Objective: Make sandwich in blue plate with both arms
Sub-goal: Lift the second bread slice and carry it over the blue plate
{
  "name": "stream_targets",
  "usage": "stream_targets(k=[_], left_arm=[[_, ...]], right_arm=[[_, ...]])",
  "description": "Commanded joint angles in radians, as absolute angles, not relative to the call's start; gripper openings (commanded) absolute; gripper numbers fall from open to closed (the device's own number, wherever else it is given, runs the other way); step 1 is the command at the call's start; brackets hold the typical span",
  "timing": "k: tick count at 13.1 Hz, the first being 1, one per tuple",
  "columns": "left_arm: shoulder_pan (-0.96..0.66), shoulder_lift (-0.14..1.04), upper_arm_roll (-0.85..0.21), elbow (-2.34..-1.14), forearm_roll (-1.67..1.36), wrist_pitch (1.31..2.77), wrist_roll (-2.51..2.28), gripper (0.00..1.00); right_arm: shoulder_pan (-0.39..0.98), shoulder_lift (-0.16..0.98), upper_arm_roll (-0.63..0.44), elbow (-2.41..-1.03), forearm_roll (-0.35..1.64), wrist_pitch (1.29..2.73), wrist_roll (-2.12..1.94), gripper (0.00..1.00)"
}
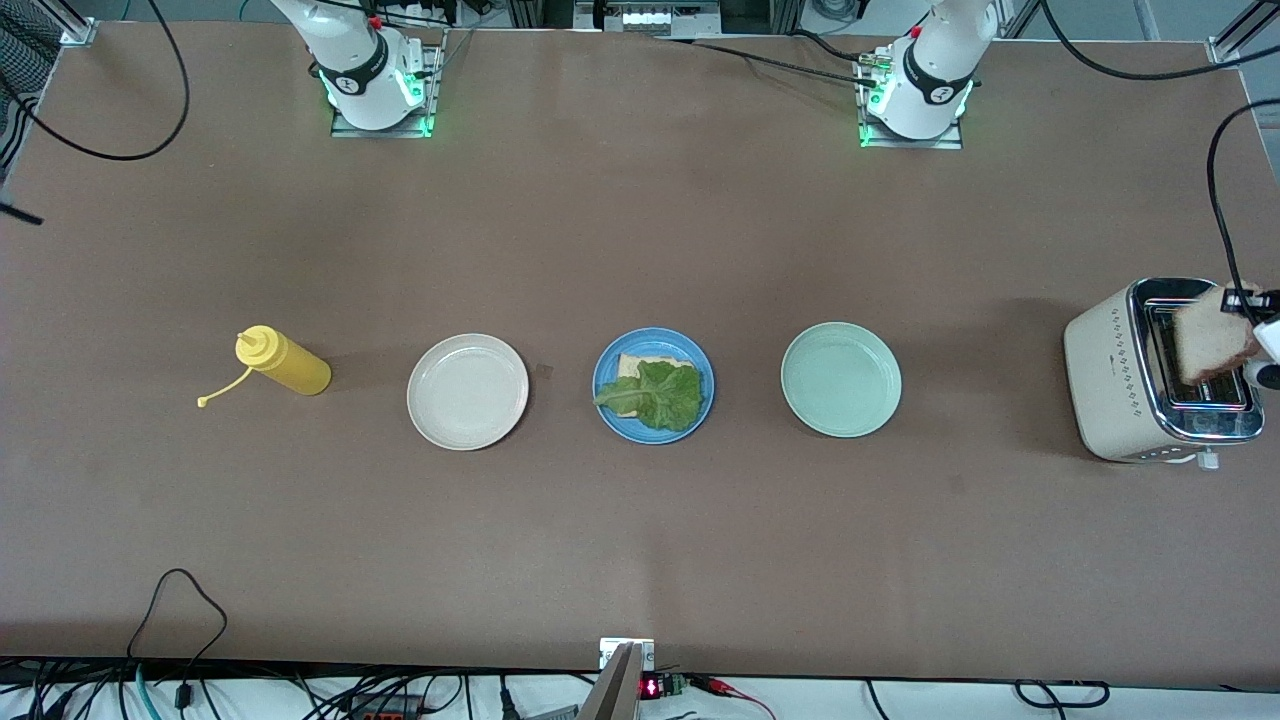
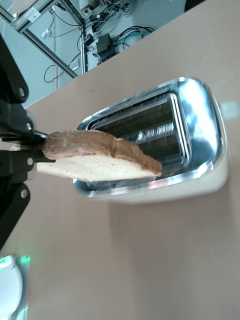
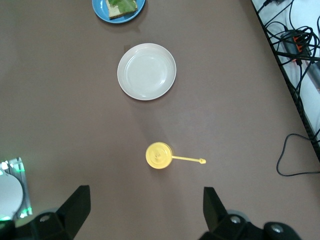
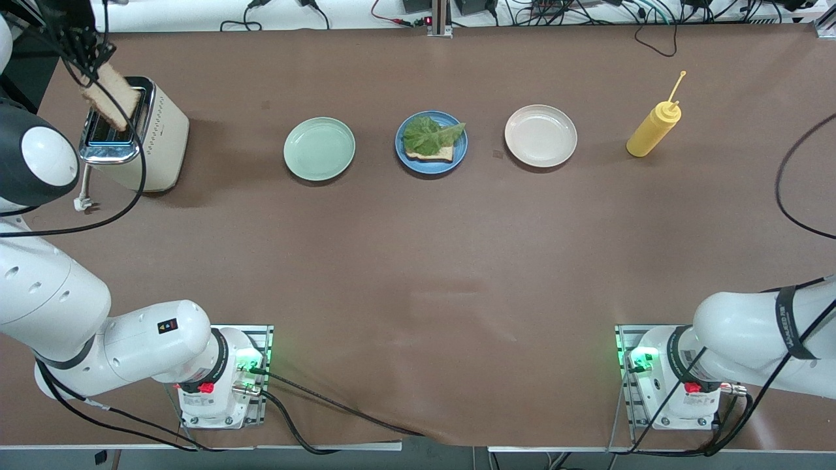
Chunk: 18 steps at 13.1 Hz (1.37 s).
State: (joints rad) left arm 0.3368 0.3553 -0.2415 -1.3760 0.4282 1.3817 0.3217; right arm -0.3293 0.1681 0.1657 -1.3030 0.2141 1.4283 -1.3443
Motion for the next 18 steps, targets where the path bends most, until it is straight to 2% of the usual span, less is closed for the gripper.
stream_targets(k=[1,3,6,9,11,16,18], left_arm=[[0.334,0.371,-0.421,-1.321,0.431,1.264,0.305,0.03],[0.319,0.385,-0.517,-1.333,0.337,1.264,0.243,0.03],[0.307,0.52,-0.52,-1.336,-0.035,1.323,0.215,0.0],[0.262,0.638,-0.52,-1.342,-0.268,1.464,0.212,0.0],[0.223,0.719,-0.519,-1.353,-0.474,1.575,0.218,0.0],[0.063,0.86,-0.52,-1.361,-0.777,1.863,0.309,0.0],[0.04,0.937,-0.519,-1.361,-0.894,1.898,0.462,0.0]], right_arm=[[-0.186,0.126,0.15,-1.347,0.114,1.447,-1.08,1.0],[-0.071,0.123,0.15,-1.353,0.043,1.448,-0.813,1.0],[0.033,0.14,0.114,-1.364,-0.002,1.463,-0.429,1.0],[0.155,0.135,-0.049,-1.411,-0.002,1.491,-0.305,1.0],[0.135,0.137,-0.077,-1.411,-0.002,1.489,-0.304,1.0],[0.104,0.101,-0.078,-1.46,-0.018,1.494,-0.235,1.0],[0.083,0.086,-0.071,-1.489,-0.009,1.493,-0.189,1.0]])
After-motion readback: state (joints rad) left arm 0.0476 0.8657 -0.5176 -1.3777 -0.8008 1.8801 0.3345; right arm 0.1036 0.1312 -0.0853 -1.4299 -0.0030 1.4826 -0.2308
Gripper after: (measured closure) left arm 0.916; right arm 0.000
